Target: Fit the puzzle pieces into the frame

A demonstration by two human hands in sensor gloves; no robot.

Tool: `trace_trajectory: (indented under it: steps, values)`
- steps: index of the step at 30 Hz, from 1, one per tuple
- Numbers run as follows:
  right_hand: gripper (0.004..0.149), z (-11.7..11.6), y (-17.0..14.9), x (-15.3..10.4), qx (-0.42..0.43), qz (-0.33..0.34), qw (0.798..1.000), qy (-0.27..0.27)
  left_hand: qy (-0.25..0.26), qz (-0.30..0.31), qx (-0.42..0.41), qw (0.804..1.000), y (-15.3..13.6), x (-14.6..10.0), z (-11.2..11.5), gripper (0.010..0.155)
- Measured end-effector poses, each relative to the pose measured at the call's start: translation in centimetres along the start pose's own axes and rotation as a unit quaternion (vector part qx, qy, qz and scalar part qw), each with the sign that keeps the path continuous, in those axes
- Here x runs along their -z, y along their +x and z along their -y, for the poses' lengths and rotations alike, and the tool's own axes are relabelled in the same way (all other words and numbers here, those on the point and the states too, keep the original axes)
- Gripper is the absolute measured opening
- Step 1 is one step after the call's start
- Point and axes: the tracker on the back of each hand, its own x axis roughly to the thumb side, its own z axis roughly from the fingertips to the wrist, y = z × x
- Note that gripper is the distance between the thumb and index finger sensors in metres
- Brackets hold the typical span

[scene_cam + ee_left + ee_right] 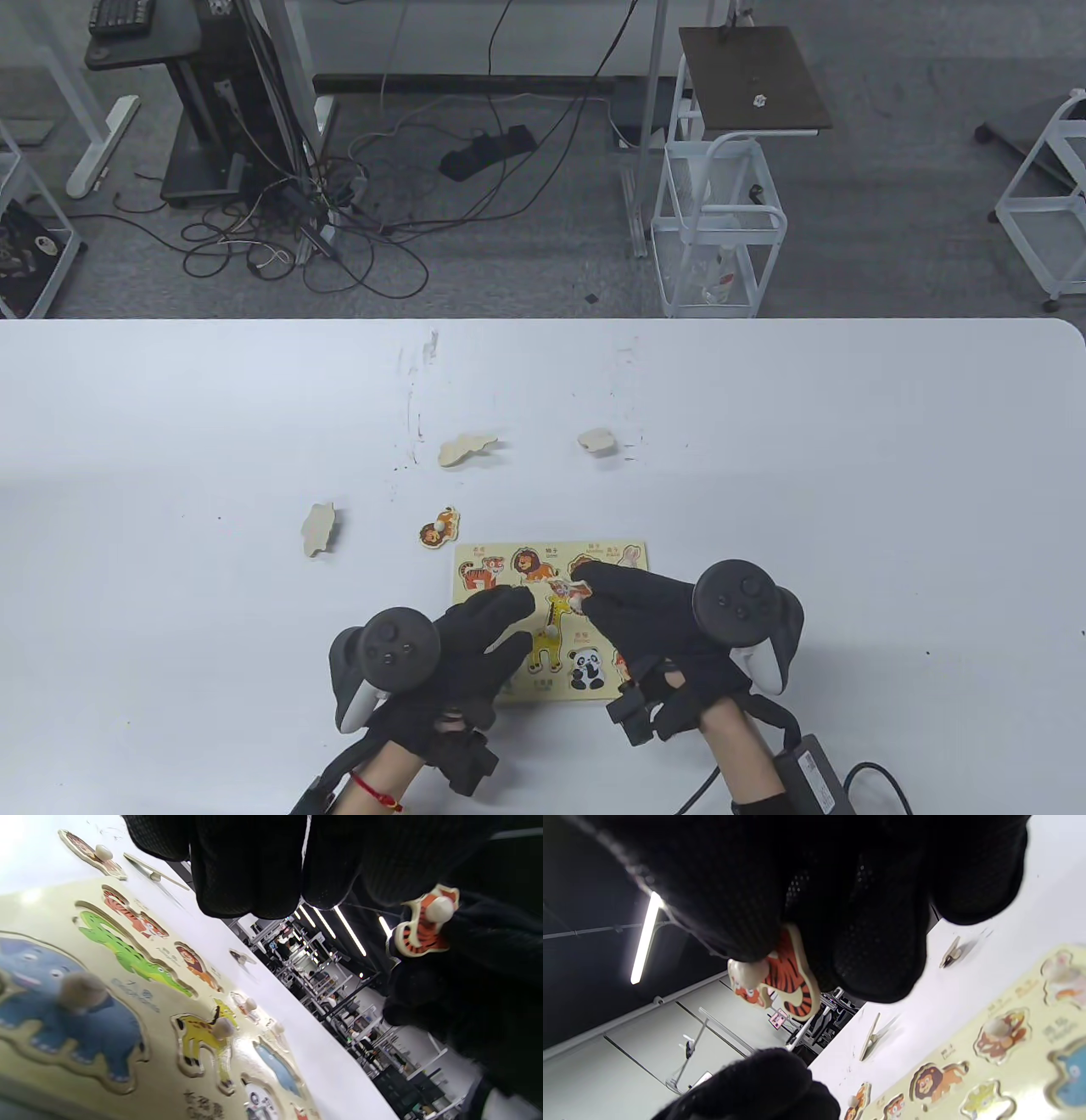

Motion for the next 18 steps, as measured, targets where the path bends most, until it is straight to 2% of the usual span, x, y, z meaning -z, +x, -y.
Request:
trace_trajectory:
  steps: [4, 9, 14, 18]
  values:
    - [0.042, -1.1, -2.0, -0.9, 0.064, -0.009, 0.998, -0.004, -0.006, 0.003, -0.022, 1.000, 0.2, 0.0, 0.1, 0.063]
    - [0.041, -1.4, -3.4, -2.0, 0.137, -0.026, 0.990, -0.009, -0.041, -0.003, -0.039, 0.998, 0.2, 0.3, 1.2, 0.059]
    - [0.041, -1.3, -3.8, -2.2, 0.155, -0.033, 0.987, -0.005, -0.046, 0.011, -0.063, 0.997, 0.7, 0.3, 1.8, 0.057]
    - [0.041, -1.5, -3.7, -2.4, 0.139, -0.026, 0.990, 0.002, -0.014, 0.018, -0.066, 0.998, 1.4, 0.2, 2.1, 0.053]
